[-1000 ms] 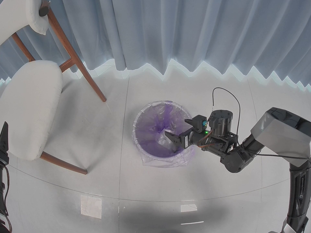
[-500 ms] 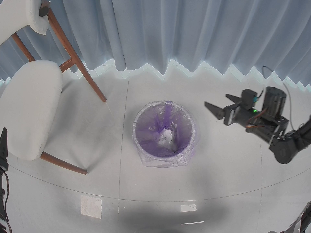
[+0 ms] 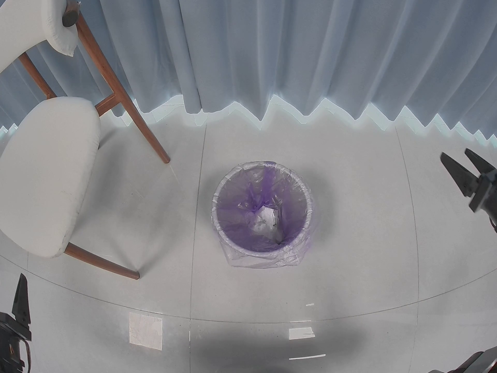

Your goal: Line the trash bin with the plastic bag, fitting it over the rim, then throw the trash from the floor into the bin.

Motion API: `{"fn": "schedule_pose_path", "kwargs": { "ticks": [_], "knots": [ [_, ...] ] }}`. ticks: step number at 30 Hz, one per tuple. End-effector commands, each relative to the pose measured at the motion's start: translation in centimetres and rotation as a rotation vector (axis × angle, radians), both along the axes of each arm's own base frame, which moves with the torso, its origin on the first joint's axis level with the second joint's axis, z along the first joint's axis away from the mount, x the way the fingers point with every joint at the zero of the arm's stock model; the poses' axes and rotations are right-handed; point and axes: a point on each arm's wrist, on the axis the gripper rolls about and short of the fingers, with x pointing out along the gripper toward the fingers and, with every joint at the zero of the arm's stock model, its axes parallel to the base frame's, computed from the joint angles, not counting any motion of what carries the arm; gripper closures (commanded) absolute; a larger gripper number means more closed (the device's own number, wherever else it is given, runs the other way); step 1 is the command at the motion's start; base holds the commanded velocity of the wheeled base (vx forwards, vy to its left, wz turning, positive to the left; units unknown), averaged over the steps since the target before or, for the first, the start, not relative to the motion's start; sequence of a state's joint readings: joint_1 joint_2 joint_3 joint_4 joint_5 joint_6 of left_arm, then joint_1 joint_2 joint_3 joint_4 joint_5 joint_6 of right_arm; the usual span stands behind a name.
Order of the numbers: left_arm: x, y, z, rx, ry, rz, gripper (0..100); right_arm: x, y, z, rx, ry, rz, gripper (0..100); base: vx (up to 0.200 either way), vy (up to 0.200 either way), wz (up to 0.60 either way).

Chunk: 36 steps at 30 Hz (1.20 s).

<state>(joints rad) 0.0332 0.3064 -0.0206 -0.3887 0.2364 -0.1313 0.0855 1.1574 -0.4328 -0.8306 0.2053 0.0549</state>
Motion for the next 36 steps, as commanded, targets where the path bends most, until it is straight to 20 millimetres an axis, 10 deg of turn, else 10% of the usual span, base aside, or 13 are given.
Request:
{"fn": "schedule_pose_path", "kwargs": {
  "ticks": [1, 5, 9, 17, 36],
  "knots": [
    [-2.7, -0.5, -4.3, 0.1, 0.059, -0.256, 0, -17.6, -1.1, -7.1, -0.033, -0.064, -0.031, 0, 0.0, 0.0, 0.0],
    [-2.7, -0.8, -4.4, 0.287, 0.083, -0.377, 0, -18.8, -1.2, -13.3, -0.127, -0.038, -0.005, 0, 0.0, 0.0, 0.0],
    [-2.8, -0.9, -4.4, 0.364, 0.087, -0.41, 0, -18.4, -1.7, -14.9, -0.099, 0.068, -0.251, 0, 0.0, 0.0, 0.0],
    [-2.8, -0.1, -4.4, 0.021, 0.077, -0.089, 0, -18.4, -1.9, -15.1, -0.027, 0.1, -0.306, 0, 0.0, 0.0, 0.0],
    [-2.7, -0.6, -4.8, 0.138, 0.119, -0.269, 0, -18.4, -1.8, -15.0, -0.06, 0.093, -0.268, 0, 0.0, 0.0, 0.0]
  ]
}}
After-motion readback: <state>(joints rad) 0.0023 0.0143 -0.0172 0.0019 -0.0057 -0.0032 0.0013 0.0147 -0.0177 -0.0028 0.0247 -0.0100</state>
